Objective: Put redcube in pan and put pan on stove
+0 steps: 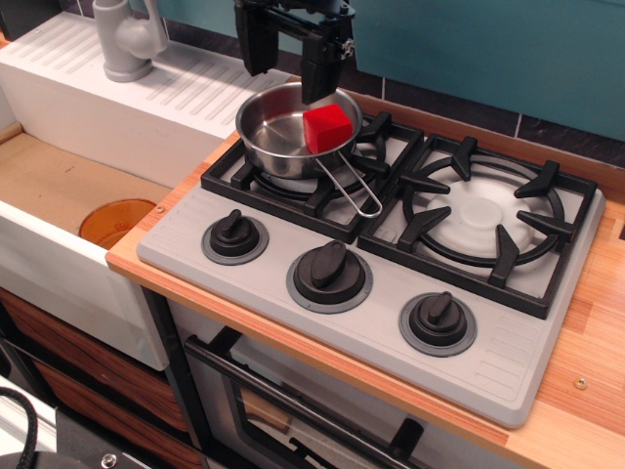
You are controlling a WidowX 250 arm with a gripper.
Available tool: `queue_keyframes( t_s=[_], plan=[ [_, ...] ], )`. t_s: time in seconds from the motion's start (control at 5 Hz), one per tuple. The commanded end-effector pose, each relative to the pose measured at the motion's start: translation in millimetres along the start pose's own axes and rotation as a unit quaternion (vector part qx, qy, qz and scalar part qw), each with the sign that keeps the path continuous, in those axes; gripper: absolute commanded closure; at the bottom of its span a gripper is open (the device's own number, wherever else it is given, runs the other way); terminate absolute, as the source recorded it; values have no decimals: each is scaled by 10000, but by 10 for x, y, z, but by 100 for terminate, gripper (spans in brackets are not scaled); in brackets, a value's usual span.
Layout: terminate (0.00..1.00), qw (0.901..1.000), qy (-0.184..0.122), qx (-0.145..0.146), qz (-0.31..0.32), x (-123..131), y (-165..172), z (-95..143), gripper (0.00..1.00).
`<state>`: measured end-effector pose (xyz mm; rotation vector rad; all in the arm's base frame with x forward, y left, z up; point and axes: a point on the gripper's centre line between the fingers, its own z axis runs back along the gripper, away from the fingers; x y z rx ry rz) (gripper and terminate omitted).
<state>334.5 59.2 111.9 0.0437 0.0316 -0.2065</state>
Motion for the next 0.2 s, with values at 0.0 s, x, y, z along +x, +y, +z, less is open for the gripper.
queue_keyframes(
  t_s=[0.0],
  plan=[
    [100, 9994, -312, 167, -65, 101, -140, 261, 0]
  ],
)
